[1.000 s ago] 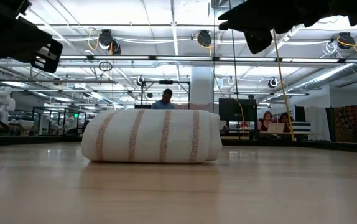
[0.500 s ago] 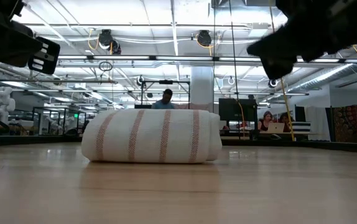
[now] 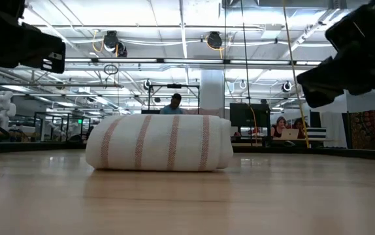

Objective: Roll towel into tight, uniform cylinder
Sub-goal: Return to Home Position

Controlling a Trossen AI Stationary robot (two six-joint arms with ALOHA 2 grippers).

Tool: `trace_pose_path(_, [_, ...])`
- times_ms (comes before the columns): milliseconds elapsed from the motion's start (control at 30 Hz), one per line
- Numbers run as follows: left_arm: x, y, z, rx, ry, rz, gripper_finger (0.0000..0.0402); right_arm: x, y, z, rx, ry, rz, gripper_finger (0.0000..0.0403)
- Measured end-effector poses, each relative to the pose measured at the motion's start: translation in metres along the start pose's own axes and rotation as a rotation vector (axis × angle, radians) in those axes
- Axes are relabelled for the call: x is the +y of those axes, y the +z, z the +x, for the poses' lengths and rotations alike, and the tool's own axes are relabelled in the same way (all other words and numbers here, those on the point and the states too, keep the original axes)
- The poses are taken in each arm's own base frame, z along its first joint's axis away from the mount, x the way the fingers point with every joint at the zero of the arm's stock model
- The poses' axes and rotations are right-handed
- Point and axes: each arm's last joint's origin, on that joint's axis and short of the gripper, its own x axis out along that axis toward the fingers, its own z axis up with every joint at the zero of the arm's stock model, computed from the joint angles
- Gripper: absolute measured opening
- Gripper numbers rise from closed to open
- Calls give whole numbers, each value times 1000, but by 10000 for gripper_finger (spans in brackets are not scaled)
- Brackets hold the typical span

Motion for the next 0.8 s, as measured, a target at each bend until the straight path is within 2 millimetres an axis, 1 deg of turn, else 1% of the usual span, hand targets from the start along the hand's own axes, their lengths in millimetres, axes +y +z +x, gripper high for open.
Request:
trace_pose_path(167, [10, 0, 1, -4, 38, 4, 1, -6, -10, -18, -6, 1, -20, 0])
trace_pose_path(333, [23, 1, 2, -14, 83, 2, 1, -6, -7, -21, 10, 0, -71, 0])
trace_pose_path(433, [27, 2, 2, -21, 100, -17, 1, -6, -3, -25, -9, 4, -85, 0])
trace_pose_path(633, [31, -1, 0, 15, 122, -36, 1, -8, 3, -35, -9, 6, -99, 0])
trace_pose_path(800, [32, 3, -4, -12, 127, -15, 1, -10, 5, -45, 16, 4, -105, 0])
